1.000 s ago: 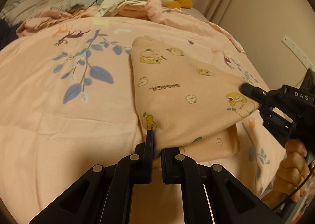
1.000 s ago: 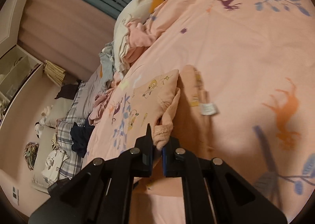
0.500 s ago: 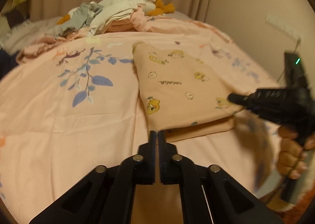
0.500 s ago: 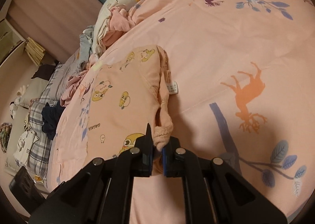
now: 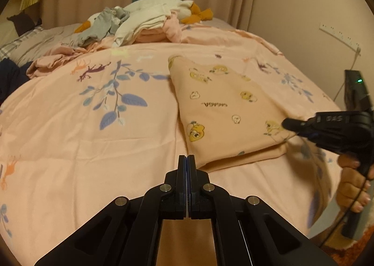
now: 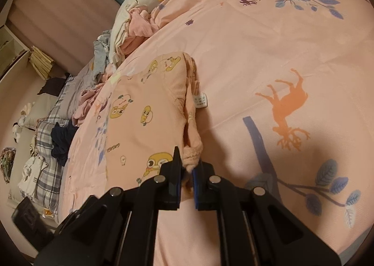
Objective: Fold small clothes
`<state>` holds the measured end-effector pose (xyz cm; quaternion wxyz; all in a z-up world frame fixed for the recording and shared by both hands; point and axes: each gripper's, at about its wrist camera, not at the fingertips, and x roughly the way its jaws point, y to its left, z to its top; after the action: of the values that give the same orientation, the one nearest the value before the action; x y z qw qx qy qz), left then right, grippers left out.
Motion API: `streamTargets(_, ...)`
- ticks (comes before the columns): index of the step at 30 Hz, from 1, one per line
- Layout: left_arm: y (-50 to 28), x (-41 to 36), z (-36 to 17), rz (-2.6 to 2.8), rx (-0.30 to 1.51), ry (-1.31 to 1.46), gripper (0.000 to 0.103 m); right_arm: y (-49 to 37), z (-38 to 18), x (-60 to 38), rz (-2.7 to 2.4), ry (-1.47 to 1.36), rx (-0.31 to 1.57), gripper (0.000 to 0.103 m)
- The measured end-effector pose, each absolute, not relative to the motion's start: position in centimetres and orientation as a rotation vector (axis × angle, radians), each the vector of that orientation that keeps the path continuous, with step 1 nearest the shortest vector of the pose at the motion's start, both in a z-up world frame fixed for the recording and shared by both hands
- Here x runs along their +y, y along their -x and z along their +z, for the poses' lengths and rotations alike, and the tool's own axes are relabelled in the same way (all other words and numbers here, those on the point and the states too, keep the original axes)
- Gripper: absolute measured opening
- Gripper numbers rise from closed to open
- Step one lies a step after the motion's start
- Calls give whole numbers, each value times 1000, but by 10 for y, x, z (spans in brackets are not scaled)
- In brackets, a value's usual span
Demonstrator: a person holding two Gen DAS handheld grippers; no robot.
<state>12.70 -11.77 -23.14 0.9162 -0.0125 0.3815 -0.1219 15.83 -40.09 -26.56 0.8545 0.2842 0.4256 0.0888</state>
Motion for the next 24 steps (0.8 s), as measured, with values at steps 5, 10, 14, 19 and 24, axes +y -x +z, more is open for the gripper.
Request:
streamTargets(5,-131,-113,-232,-234,798,63,0,-154,-267,-407,251,-699,884,8)
streamTargets(10,-131,-117,-230,-226,798,26,0,-148,-260,-392,232,-563,918,9)
streamTargets(14,-134,-112,-222,-187,793,40,0,-143,-259,-386,214,-461,966,12)
streamTargets(19,-143,-112,-196,-230,736,60,0,-126,-229,-416,224,-527,825,12)
streamTargets(24,-169,-143,-209,-284,781,15,0,-139,-223,-415,277,-602,786,12)
